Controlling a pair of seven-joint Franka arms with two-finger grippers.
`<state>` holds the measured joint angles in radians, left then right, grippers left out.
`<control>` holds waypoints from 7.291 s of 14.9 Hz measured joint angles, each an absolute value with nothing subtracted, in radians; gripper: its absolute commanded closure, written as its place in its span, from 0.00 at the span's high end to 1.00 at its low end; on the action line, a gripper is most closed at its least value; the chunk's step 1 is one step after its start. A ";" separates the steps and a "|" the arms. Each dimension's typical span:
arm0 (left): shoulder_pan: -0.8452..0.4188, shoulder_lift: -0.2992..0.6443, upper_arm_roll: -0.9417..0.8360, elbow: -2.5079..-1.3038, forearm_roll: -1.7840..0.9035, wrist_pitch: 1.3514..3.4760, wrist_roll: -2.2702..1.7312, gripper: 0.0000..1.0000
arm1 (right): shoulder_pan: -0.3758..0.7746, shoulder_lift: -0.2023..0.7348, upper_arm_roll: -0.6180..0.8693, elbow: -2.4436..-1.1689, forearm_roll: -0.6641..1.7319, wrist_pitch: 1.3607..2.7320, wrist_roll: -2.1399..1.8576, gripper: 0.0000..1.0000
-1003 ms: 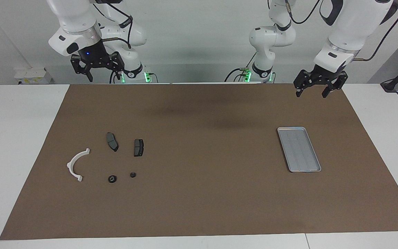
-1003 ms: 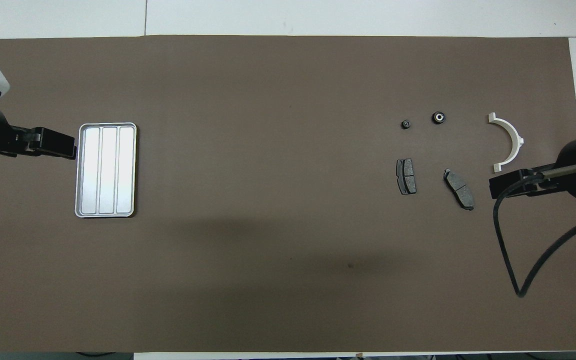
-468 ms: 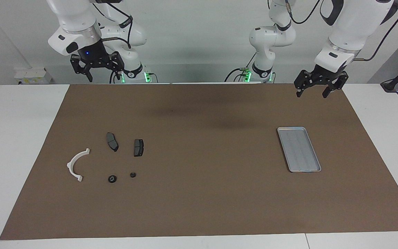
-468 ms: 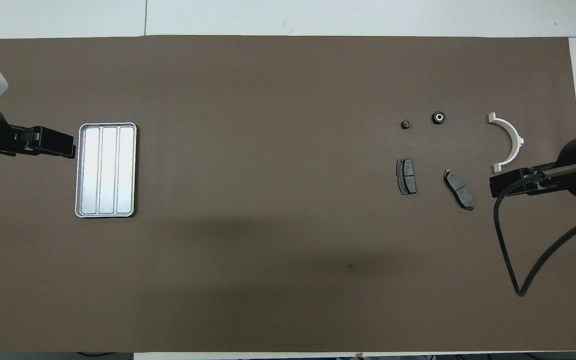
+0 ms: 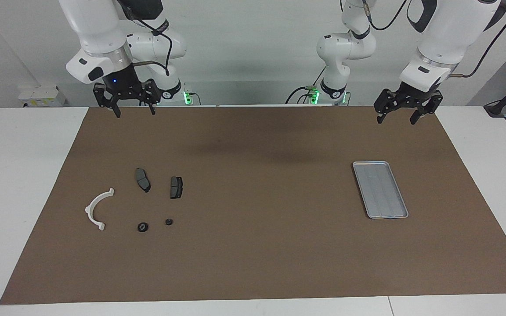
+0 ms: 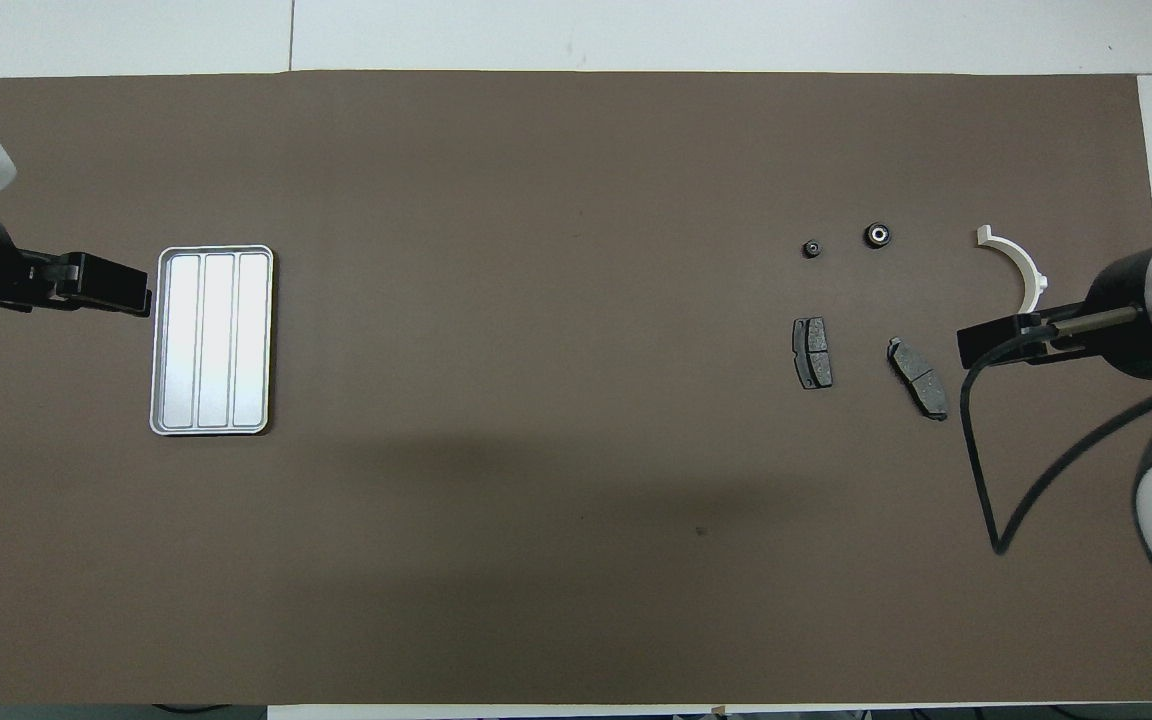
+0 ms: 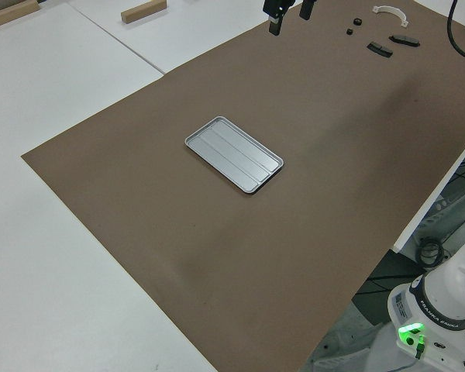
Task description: Pick bearing gear from pile to tray
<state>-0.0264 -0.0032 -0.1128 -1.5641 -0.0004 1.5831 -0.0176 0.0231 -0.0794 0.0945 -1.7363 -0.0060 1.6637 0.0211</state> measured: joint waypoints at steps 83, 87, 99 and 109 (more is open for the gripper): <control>-0.057 -0.031 -0.118 -1.667 -0.001 1.661 -0.142 1.00 | 0.362 0.617 0.267 -1.333 -0.221 1.897 1.298 1.00; -0.256 -0.004 -0.129 -1.872 0.018 1.907 -0.411 1.00 | 0.153 0.526 0.269 -1.327 -0.219 1.791 0.878 1.00; -0.499 0.338 -0.131 -1.954 0.033 2.299 -0.681 1.00 | -0.199 0.574 0.268 -1.513 -0.220 2.034 0.552 1.00; -0.505 0.358 -0.130 -1.954 0.111 2.341 -0.714 0.13 | -0.207 0.642 0.267 -1.563 -0.222 2.217 0.552 0.92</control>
<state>-0.5045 0.3578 -0.1297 -1.9542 0.1110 2.3407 -0.7136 -0.2069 0.6423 0.2673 -1.5625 -0.2223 2.2168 0.5522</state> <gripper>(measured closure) 0.251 0.000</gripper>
